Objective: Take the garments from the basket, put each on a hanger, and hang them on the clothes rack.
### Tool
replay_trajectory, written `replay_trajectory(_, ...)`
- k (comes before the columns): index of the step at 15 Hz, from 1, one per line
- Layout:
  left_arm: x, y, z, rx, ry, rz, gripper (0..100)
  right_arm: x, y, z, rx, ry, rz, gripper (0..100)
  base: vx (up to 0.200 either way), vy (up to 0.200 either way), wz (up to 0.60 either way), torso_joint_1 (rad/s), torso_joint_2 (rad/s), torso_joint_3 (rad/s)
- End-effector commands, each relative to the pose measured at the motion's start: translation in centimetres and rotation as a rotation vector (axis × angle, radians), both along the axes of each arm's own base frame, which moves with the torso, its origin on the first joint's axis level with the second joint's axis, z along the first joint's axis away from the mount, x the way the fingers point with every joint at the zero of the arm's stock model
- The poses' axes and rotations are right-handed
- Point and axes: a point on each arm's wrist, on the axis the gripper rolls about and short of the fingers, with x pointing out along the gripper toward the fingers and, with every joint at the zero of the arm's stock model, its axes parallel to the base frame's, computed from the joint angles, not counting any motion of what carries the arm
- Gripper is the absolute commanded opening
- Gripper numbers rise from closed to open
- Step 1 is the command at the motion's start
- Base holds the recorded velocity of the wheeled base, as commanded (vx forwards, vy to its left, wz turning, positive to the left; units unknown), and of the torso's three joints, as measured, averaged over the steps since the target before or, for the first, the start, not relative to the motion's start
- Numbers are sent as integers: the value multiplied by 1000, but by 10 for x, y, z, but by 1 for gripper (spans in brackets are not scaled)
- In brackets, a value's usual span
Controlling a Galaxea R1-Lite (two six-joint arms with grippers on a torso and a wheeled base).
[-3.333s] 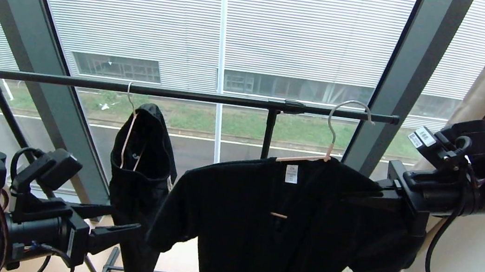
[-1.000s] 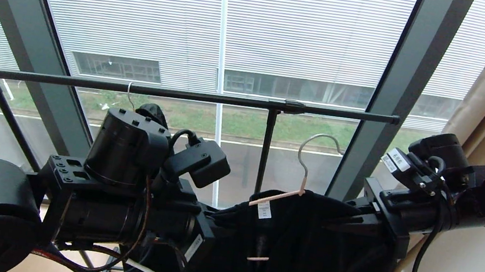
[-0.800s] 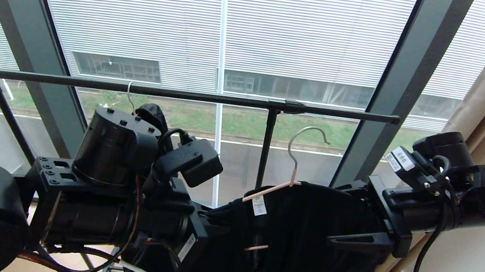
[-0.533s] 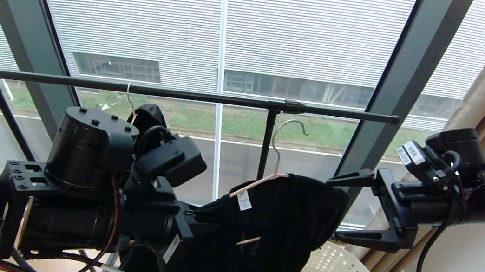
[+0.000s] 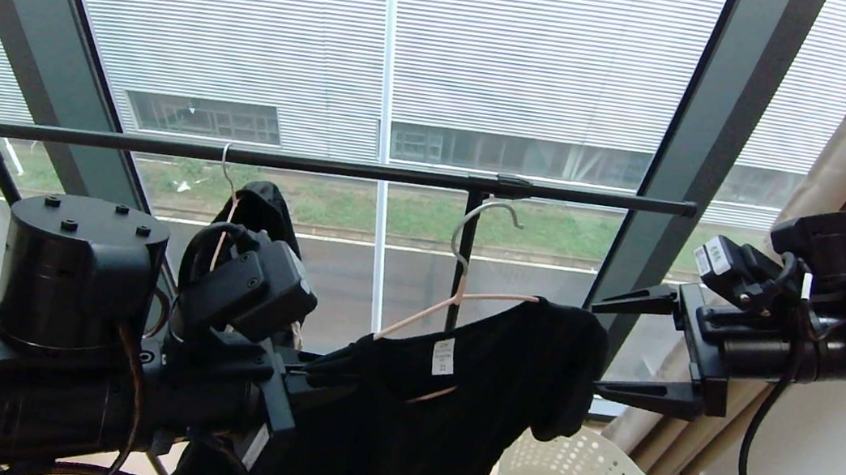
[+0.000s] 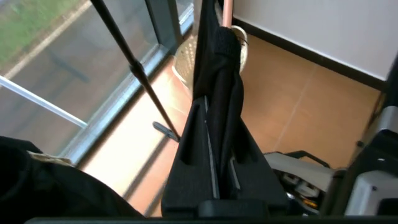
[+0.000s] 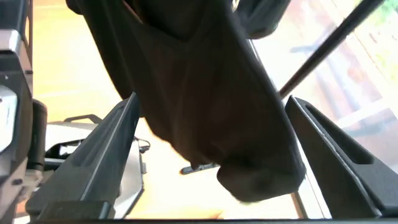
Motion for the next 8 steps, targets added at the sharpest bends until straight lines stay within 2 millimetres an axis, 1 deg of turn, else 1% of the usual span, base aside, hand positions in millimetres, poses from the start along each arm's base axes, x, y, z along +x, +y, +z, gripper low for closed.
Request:
replay_trajectory(1,-1,3,-3,1,-4,3,0,1,-1,0,-19,-18,-21,100,0,0,0,0,0,0)
replay_trajectory(4,-2,7,0,-19,-33,15,0,4,0,-9,-111,-57,-95,100,0,0,0,0,0,0)
replay_trajectory(8,-8,13,6,-36,-56,23,0,9,5,-22,-139,-90,-111,100,0,0,0,0,0,0)
